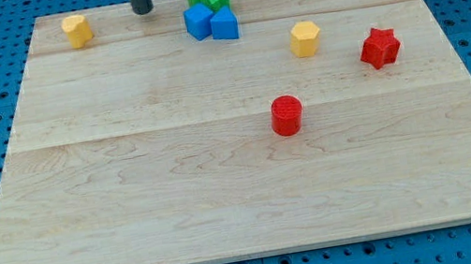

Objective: Push the blue cube slightly down

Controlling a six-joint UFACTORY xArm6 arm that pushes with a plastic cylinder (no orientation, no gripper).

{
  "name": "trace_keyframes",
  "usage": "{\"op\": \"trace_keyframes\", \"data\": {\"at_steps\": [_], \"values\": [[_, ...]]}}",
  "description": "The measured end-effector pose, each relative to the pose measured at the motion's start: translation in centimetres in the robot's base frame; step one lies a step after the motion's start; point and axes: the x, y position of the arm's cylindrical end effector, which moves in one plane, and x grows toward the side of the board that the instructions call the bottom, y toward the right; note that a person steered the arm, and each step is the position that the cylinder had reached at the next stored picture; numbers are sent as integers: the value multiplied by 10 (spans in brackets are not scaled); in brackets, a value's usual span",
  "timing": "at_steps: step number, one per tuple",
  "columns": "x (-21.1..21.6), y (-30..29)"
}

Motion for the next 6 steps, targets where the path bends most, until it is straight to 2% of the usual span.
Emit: {"op": "trace_keyframes", "data": {"at_steps": [2, 4, 5, 6], "values": [[-6, 18], [-5, 79], [3, 82], [36, 83]]}}
